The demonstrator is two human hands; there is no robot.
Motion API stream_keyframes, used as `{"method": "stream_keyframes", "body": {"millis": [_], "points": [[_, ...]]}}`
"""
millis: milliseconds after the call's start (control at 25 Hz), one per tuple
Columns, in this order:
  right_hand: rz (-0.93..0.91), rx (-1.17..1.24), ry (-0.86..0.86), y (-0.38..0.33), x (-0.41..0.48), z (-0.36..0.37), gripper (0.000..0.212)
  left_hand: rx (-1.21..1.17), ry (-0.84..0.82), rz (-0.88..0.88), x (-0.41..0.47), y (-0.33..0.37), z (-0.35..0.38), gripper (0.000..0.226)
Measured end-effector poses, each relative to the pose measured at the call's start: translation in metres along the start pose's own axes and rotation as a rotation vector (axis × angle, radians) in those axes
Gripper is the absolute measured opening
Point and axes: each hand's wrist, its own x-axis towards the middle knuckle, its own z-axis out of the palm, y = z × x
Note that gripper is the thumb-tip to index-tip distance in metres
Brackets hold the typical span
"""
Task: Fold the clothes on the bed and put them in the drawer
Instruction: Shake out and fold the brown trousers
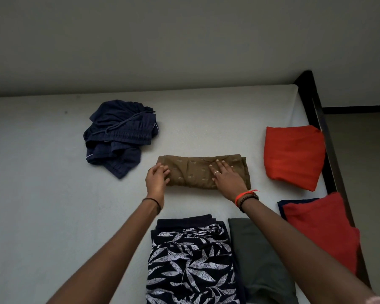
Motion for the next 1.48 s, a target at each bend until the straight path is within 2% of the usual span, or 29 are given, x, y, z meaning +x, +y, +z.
{"method": "stream_keyframes", "body": {"millis": [80, 120, 160, 240, 280, 320, 400, 560, 720, 840, 960, 1120, 1160, 1400, 1480], "points": [[0.013, 0.014, 0.015, -0.002, 0.006, -0.01, 0.046, -0.039, 0.178, -0.016, -0.007, -0.018, -0.001, 0.019], [0.004, 0.013, 0.063, -0.002, 0.01, -0.016, 0.042, -0.05, 0.193, -0.1, -0.011, -0.029, 0.001, 0.022], [-0.022, 0.007, 0.133, -0.001, 0.013, -0.021, 0.04, -0.046, 0.142, -0.206, -0.014, -0.039, 0.004, 0.021], [-0.091, 0.037, 0.226, 0.002, 0.024, -0.029, 0.042, 0.053, -0.104, -0.392, -0.015, -0.057, 0.015, 0.015], [-0.109, 0.088, 0.211, 0.002, 0.029, -0.033, 0.047, 0.108, -0.229, -0.431, -0.015, -0.062, 0.024, 0.025], [-0.108, 0.152, 0.16, 0.002, 0.034, -0.035, 0.054, 0.118, -0.304, -0.424, -0.013, -0.064, 0.032, 0.036], [-0.066, 0.191, 0.016, -0.002, 0.044, -0.037, 0.064, 0.044, -0.334, -0.365, -0.011, -0.062, 0.047, 0.049], [-0.023, 0.092, -0.07, -0.004, 0.056, -0.033, 0.061, -0.134, -0.253, -0.317, -0.002, -0.058, 0.057, 0.046], [0.047, 0.413, -0.157, 0.003, 0.054, -0.032, 0.063, -0.16, -0.174, -0.193, 0.003, -0.056, 0.055, 0.039], [0.07, 0.677, -0.19, 0.004, 0.04, -0.035, 0.061, -0.249, -0.279, -0.189, -0.003, -0.037, 0.049, 0.031], [0.082, 0.868, -0.177, 0.007, 0.023, -0.04, 0.047, -0.206, -0.399, -0.181, -0.015, -0.015, 0.039, 0.029], [-0.002, 1.033, -0.251, 0.009, -0.003, -0.057, 0.068, -0.124, -0.571, -0.202, -0.042, 0.014, 0.02, 0.026], [-0.036, 1.069, -0.289, 0.007, -0.011, -0.063, 0.066, -0.096, -0.596, -0.199, -0.049, 0.021, 0.017, 0.024], [-0.083, 1.152, -0.435, -0.02, -0.08, -0.066, 0.052, 0.103, -0.602, -0.225, -0.083, 0.026, -0.017, 0.022], [-0.101, 1.154, -0.519, -0.029, -0.102, -0.048, 0.057, 0.136, -0.598, -0.262, -0.095, 0.009, -0.035, 0.03]]}}
